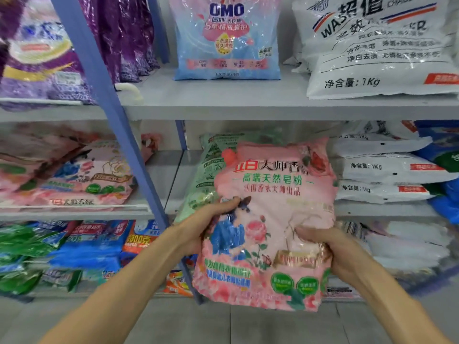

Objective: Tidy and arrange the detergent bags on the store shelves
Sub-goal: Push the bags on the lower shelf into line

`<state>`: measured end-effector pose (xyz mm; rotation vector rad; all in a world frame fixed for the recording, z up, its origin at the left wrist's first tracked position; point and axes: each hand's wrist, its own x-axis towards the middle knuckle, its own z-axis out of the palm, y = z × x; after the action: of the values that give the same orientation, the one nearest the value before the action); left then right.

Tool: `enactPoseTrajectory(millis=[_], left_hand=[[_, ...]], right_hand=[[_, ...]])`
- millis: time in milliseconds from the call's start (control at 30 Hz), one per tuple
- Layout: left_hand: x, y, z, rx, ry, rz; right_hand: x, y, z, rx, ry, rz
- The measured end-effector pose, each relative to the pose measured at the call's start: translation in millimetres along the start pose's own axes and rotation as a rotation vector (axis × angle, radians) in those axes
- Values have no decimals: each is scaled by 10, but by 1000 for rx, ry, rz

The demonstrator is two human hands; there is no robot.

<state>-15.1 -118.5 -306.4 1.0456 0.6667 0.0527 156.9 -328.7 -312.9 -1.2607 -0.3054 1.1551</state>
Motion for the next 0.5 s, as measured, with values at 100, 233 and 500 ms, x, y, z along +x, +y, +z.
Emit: enactPoseTrajectory(millis=[100, 233, 500], left_hand=[[-309, -77, -119, -53, -2, 100], [-712, -174, -277, -56, 43, 235], [-1504, -163, -1097, -55, 210, 372]], right_hand=[[-229, 133, 113, -41, -34, -35], [-361, 191, 448, 132, -96, -124], [-285, 323, 1607, 170, -108, -221]])
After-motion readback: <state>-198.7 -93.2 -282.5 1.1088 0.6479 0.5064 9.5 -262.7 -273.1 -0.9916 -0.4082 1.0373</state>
